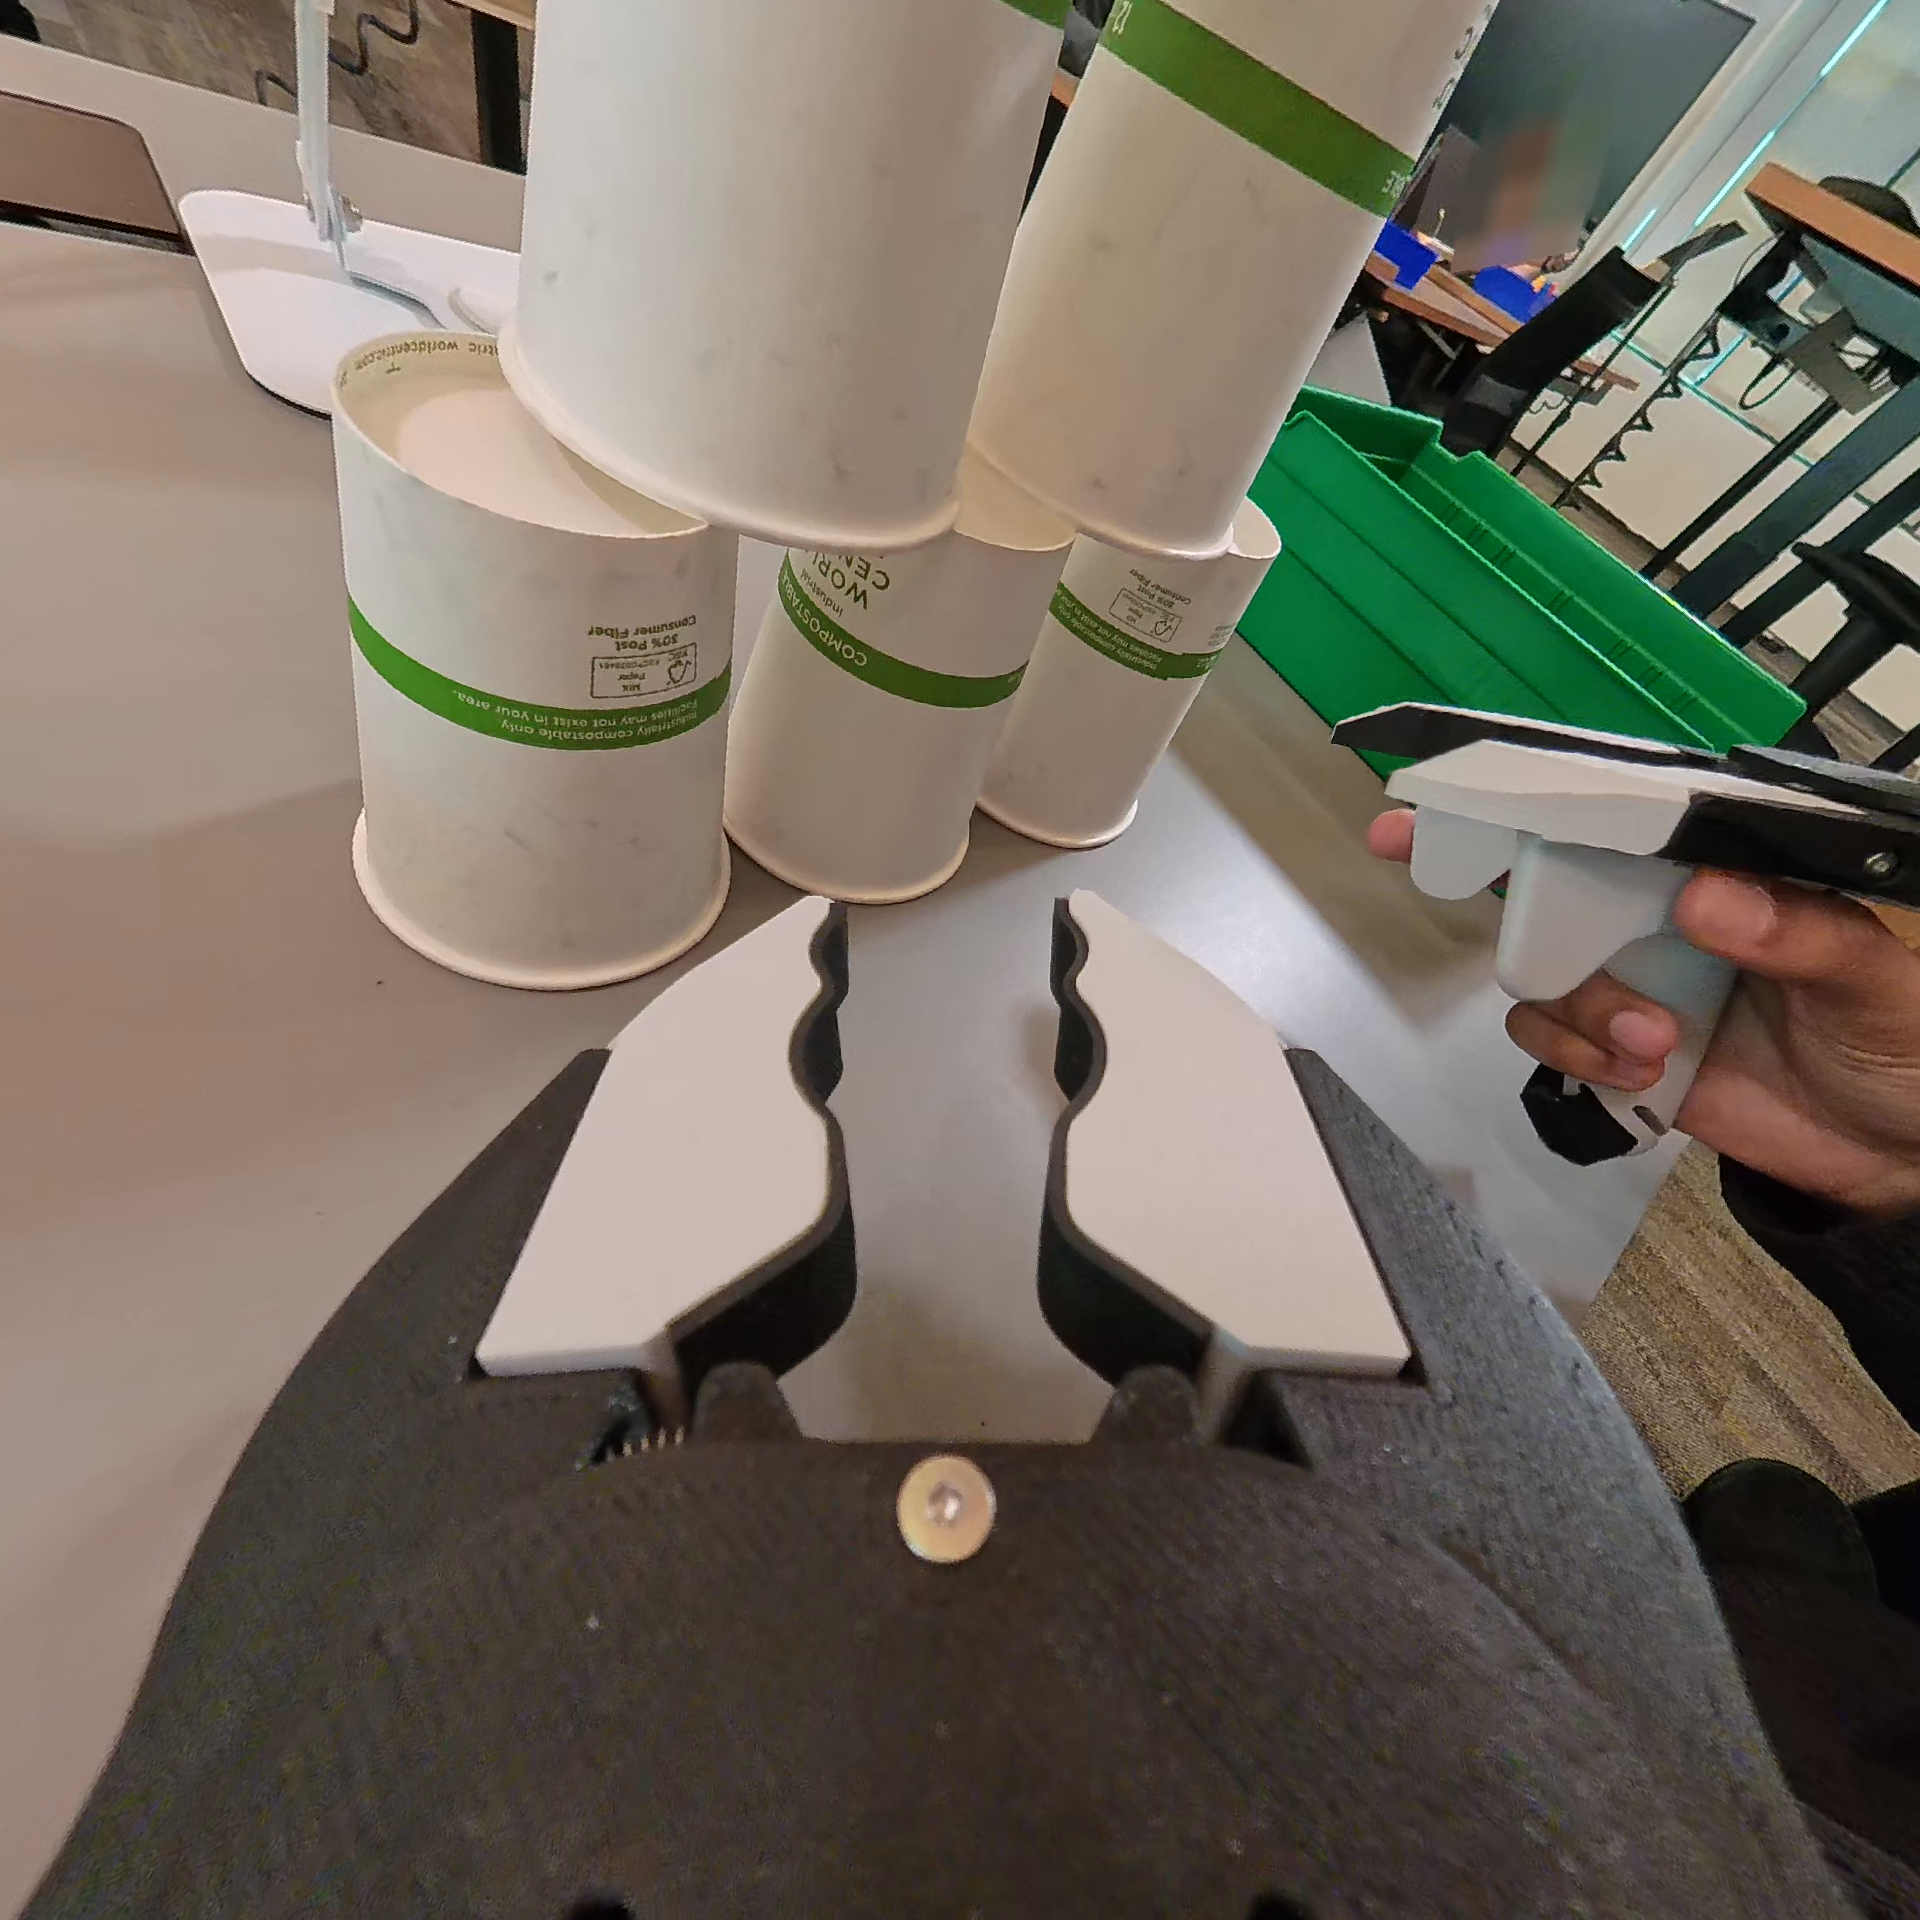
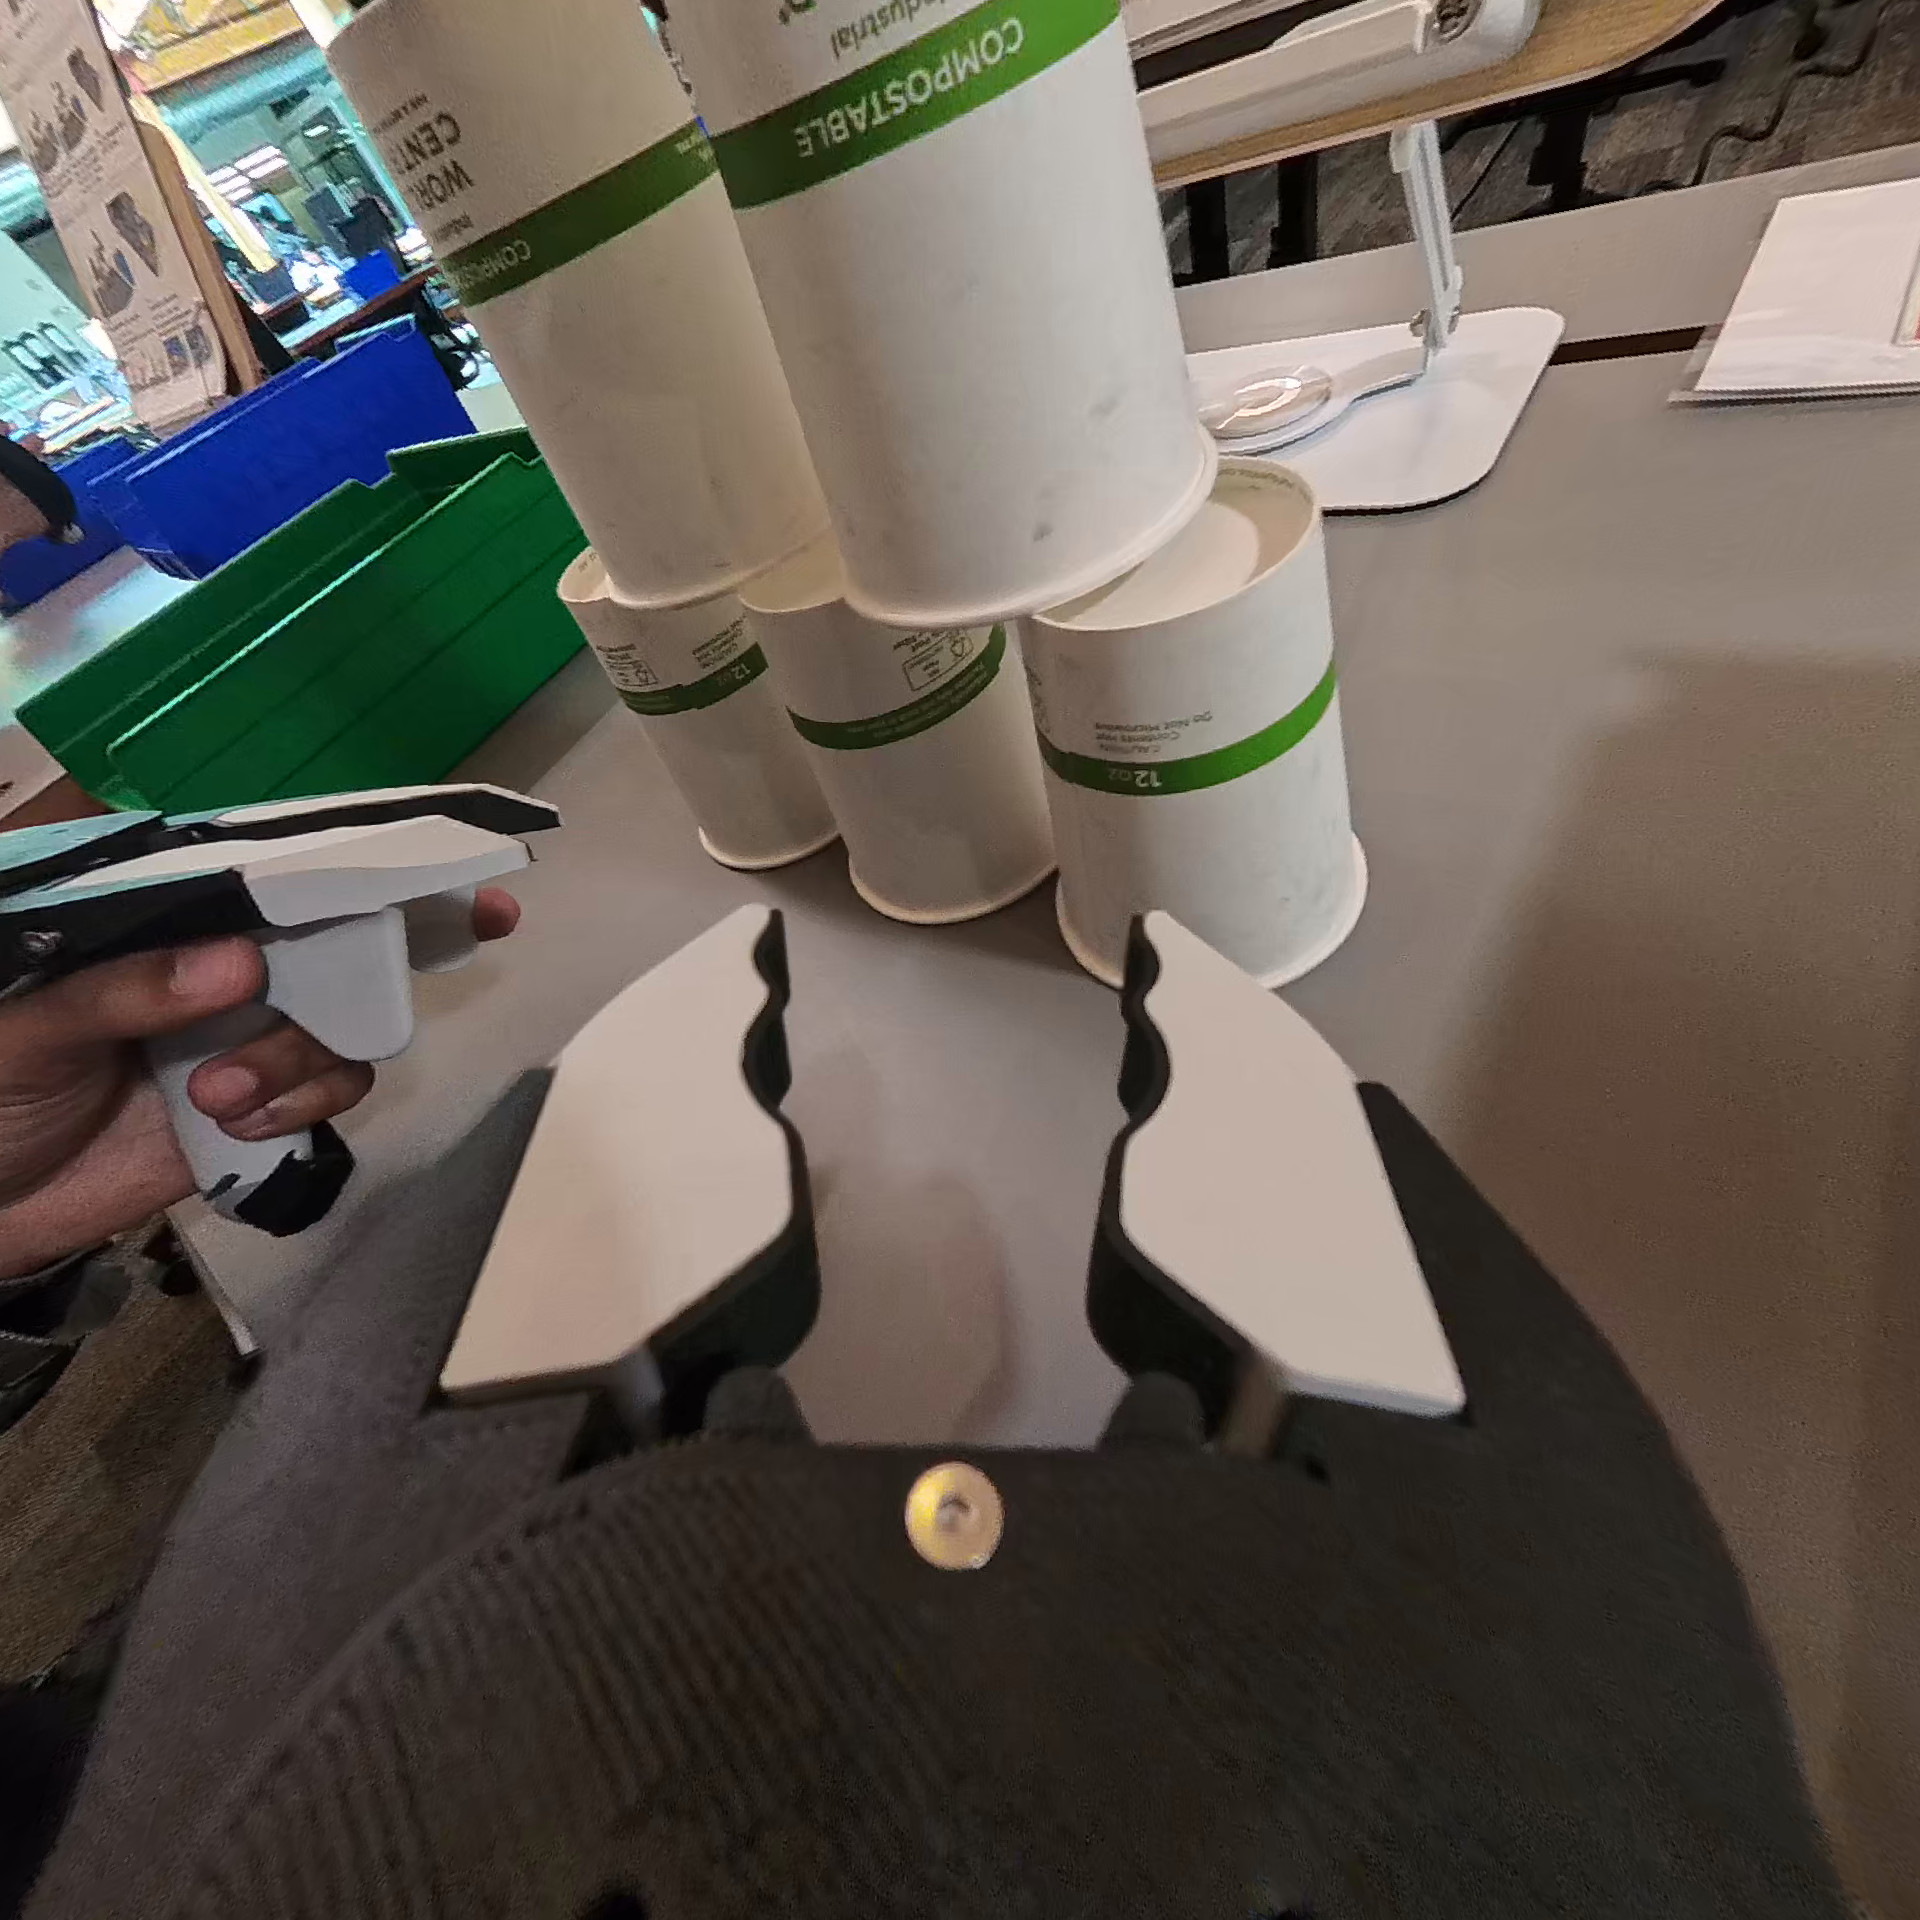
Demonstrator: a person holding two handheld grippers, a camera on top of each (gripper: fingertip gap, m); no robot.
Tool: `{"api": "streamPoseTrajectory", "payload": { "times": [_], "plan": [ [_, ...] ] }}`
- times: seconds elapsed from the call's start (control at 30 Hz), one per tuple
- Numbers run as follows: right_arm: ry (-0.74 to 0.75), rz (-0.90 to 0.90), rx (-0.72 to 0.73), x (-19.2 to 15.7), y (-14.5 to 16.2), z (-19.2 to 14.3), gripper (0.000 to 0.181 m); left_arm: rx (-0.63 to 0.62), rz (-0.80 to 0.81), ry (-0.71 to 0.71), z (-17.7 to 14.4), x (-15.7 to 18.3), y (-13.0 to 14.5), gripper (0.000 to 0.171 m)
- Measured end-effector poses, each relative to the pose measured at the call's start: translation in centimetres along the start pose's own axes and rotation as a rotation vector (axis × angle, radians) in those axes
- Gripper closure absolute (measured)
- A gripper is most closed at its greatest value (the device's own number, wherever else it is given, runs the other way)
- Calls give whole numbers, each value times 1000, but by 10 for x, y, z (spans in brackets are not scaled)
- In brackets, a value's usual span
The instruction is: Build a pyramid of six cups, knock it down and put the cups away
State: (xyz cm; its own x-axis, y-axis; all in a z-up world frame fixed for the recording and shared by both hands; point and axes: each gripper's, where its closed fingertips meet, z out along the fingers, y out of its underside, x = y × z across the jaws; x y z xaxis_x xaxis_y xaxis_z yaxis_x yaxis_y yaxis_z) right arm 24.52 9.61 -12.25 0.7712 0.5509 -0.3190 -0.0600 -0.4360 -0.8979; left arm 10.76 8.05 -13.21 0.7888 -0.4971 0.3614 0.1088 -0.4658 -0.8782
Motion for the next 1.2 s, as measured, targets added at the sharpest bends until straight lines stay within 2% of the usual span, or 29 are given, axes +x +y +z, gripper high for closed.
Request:
{"api": "streamPoseTrajectory", "payload": {
  "times": [0.13, 0.43, 0.57, 0.87, 1.2],
  "plan": [
    [87, -4, 3, 21, -3, 1, 140, 2, -2, -6, 0, -1, 0, 133],
    [355, 2, 5, 94, -17, 20, 181, 1, -2, -6, 0, -1, 0, 133],
    [390, 24, -18, 115, -18, 35, 181, 2, -1, -10, 0, -1, 0, 133],
    [460, 23, -120, 134, -9, 62, 181, 15, -4, -31, -1, -6, -2, 133],
    [470, 52, -149, 123, -3, 70, 180, 27, -49, -36, -4, -9, -4, 134]
  ]
}}
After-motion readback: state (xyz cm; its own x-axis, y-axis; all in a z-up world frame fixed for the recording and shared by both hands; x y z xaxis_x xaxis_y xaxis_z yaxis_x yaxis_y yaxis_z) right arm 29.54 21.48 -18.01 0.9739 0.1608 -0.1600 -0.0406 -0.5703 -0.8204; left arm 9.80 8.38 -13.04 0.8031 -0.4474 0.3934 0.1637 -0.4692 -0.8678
